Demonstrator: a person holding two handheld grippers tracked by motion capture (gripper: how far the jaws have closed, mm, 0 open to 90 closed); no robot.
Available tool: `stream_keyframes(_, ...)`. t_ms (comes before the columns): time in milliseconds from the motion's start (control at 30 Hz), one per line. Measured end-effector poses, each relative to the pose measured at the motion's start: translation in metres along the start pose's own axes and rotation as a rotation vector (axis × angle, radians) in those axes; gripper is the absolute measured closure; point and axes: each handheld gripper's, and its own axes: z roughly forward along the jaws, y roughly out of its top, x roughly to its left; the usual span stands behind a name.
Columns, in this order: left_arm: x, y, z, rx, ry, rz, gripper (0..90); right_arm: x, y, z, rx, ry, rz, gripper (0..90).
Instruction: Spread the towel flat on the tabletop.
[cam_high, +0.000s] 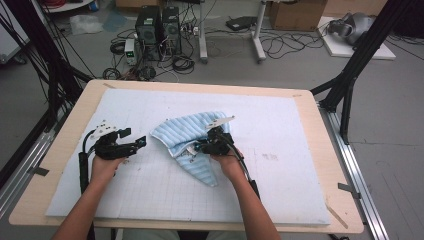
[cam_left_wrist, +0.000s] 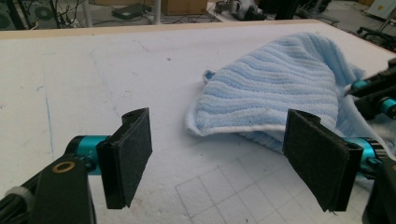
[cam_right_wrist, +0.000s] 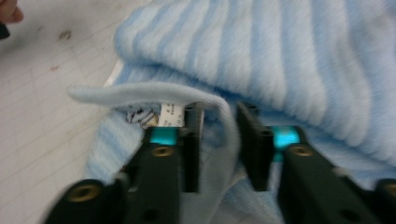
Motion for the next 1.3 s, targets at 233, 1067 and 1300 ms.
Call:
stream_keyframes(233, 0.002, 0.000, -0.002, -0.005, 0.011, -0.006, 24.4, 0.027, 0.000, -0.008, -0.047, 0.152, -0.091, 85.2)
stream_keyframes(1067, 0.004, 0.000, -0.003, -0.004, 0.024, -0.006, 24.7, 0.019, -0.026, -0.041, -0.085, -0.057, 0.093, 55.0)
stream_keyframes(1300, 0.003, 0.000, -0.002, 0.004, 0.021, -0.001, 24.7, 0.032, -0.035, -0.014, 0.063, -0.128, 0.041, 60.9)
